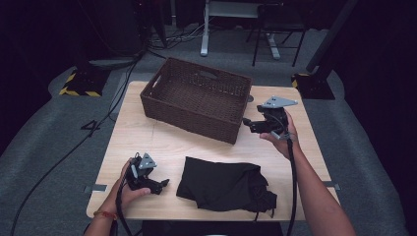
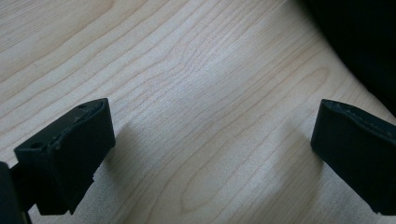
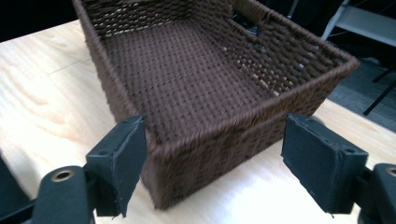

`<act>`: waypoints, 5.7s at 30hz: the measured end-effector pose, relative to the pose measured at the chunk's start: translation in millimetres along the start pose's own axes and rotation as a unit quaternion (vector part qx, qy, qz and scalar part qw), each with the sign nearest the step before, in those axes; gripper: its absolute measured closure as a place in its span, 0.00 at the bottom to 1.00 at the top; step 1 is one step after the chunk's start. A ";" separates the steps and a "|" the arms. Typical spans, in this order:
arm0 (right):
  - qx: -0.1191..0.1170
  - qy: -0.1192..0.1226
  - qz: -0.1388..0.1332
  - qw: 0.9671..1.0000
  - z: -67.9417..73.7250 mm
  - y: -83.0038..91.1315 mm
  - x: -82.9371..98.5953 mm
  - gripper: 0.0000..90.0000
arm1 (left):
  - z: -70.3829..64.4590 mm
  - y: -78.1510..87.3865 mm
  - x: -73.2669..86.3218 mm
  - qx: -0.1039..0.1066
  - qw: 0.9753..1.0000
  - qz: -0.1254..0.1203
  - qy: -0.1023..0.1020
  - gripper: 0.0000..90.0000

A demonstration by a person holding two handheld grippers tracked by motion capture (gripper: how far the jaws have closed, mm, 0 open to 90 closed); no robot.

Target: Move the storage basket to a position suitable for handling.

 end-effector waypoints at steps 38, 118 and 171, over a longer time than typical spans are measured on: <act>0.021 -0.013 0.067 0.997 -19.8 -44.8 23.5 0.24 | -0.3 0.7 0.2 -0.003 1.000 -0.001 0.000 0.01; -0.069 -0.060 0.044 0.995 93.2 148.6 117.4 0.20 | -82.4 -9.8 -5.0 0.083 0.995 0.001 -0.058 0.00; -0.179 -0.040 0.147 0.972 87.1 79.6 158.4 0.21 | -94.6 -52.7 -41.6 0.092 0.994 -0.010 -0.065 0.31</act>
Point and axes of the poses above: each handheld gripper's, and its own axes: y roughly backward along the jaws, x roughly out of its underside, z roughly to its left, the point moved 8 cm from there along -y, roughly forward along the jaws, and after that the axes turned 15 degrees about -z, right-handed, at the moved point
